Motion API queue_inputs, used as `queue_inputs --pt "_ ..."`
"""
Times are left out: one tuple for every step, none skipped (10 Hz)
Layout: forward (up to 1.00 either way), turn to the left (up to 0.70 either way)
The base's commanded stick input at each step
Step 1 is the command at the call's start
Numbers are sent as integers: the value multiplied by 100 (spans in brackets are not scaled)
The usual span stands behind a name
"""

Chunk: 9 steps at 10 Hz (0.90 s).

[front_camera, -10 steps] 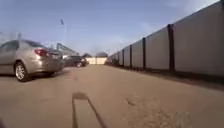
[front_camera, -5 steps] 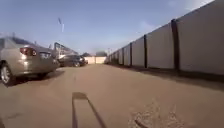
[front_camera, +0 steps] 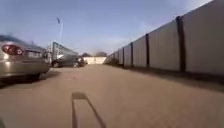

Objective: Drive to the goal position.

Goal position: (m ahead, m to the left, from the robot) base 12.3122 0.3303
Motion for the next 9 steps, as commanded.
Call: queue_inputs --pt "100 0" --pt "100 0" --pt "100 0" --pt "100 0" --pt "100 5" --pt "100 23" --pt "100 13" --pt "100 0" --pt "100 0"
